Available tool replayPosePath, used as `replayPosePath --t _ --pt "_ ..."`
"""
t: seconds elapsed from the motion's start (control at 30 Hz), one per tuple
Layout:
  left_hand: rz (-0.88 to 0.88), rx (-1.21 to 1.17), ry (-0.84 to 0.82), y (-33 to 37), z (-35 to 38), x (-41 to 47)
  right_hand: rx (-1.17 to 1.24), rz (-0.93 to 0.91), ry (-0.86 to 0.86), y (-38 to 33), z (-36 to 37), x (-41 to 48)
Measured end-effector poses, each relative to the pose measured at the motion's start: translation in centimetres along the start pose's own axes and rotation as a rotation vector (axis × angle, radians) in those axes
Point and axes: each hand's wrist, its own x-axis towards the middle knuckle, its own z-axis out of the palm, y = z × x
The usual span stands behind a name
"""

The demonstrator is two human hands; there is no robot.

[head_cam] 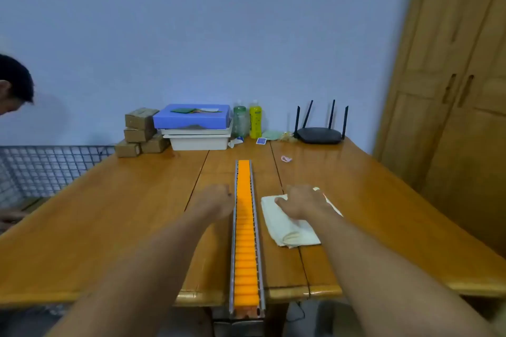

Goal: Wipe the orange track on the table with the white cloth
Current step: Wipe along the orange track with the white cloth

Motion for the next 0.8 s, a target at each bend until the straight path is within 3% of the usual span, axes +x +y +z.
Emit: replayPosePath --t 0.2,0.57,0.8 --pt "-0.014 0.021 0.009 -0.4 2.1 1.2 -0.016 0.022 -0.069 1.6 3.8 0.5" --pt "0.008 -0.057 0.147 -1.6 5.5 5.0 -0.137 -0.092 0.138 2.1 5.6 3.5" --pt "0.007 -0.233 0.176 -1.9 6.6 8.9 -0.070 -0.114 0.222 2.0 5.5 6.1"
